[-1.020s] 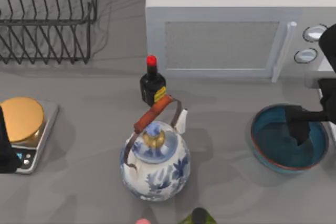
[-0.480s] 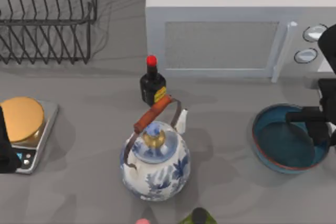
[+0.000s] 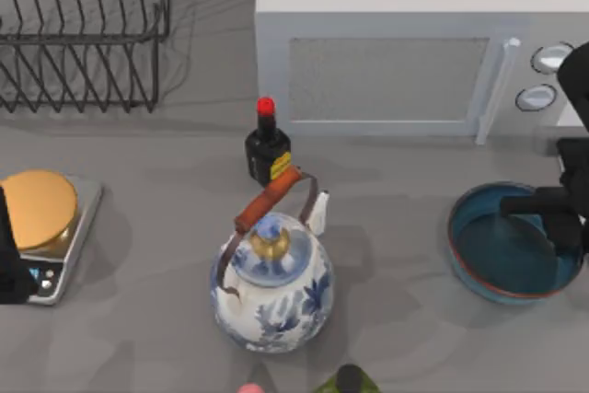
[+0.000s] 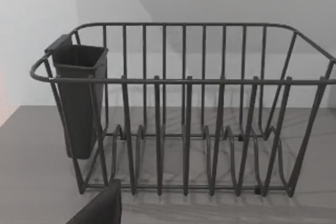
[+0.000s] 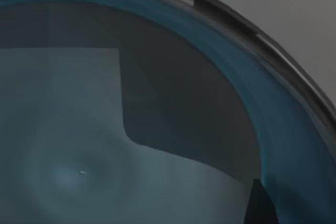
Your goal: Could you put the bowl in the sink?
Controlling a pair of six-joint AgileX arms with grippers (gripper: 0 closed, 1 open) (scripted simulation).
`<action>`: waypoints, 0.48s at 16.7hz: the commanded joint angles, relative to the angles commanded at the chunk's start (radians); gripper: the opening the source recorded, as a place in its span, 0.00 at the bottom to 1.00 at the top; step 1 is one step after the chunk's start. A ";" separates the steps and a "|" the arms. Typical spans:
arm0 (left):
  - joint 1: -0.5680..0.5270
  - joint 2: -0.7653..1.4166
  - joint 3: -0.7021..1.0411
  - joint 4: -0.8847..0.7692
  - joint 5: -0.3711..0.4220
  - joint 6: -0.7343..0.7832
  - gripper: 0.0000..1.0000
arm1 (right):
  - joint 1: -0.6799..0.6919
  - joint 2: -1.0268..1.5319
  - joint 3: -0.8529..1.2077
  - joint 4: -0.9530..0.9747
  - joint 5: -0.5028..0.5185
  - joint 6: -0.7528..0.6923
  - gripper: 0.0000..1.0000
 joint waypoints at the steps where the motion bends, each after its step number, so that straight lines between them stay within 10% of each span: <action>1: 0.000 0.000 0.000 0.000 0.000 0.000 1.00 | 0.000 0.000 0.000 0.000 0.000 0.000 0.00; 8: 0.000 0.000 0.000 0.000 0.000 0.000 1.00 | -0.003 -0.023 0.099 -0.118 0.001 -0.001 0.00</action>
